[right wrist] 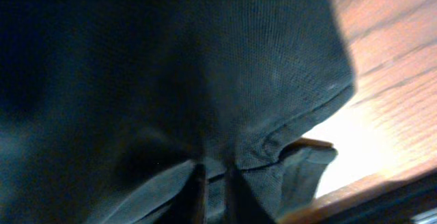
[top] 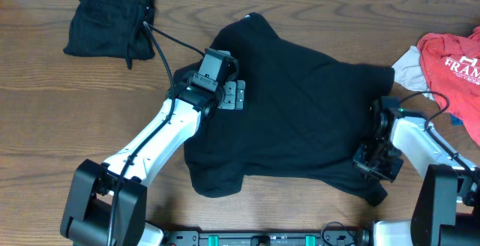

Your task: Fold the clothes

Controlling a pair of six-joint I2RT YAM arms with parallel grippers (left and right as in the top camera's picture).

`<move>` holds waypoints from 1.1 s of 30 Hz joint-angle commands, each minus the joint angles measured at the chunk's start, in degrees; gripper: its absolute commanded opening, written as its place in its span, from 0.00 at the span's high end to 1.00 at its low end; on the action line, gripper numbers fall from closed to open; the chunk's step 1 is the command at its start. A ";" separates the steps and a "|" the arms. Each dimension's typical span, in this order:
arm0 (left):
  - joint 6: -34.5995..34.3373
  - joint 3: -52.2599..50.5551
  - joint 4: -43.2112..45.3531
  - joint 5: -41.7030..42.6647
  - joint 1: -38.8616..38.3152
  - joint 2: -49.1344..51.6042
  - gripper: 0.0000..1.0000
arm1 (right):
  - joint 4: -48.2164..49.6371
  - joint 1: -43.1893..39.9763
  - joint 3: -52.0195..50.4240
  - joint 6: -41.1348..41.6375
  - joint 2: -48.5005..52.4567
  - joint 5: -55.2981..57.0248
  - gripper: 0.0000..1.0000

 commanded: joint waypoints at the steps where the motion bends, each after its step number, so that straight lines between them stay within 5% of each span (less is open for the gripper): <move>1: 3.67 0.79 0.09 -0.02 0.13 0.81 0.07 | -1.53 -0.55 6.86 -1.09 -0.46 1.97 0.82; 4: 4.59 0.79 0.74 -0.02 0.13 0.81 0.07 | -3.21 -0.55 13.14 -3.08 -1.53 2.01 0.58; 5: 4.72 0.79 1.09 -0.02 0.13 0.81 0.07 | -3.37 -0.55 15.34 -3.87 -1.79 1.99 0.41; 8: 4.72 0.79 2.60 -0.02 0.13 0.81 0.07 | -2.43 -0.55 20.15 -7.56 -1.90 0.61 0.12; 12: 4.72 0.79 7.28 -0.02 0.13 1.14 0.07 | 4.79 -0.55 21.79 -17.11 -1.81 -11.17 0.03; 14: 4.74 0.79 10.01 0.11 0.13 2.10 0.07 | 8.11 -0.52 21.75 -20.15 -1.25 -15.91 0.06; 16: 5.60 0.79 12.24 2.71 0.22 3.89 0.07 | 10.99 -0.52 21.73 -20.94 -0.42 -19.85 0.21; 21: 6.21 0.81 15.56 8.70 0.42 10.75 0.21 | 16.48 -0.39 21.73 -20.90 2.64 -27.61 0.76; 28: 5.70 0.81 12.66 8.74 2.71 13.46 0.26 | 19.34 -0.09 21.73 -20.92 7.23 -28.48 0.91; 33: 5.31 0.79 9.64 8.76 5.68 13.53 0.41 | 23.04 0.39 21.73 -20.90 12.46 -28.48 0.96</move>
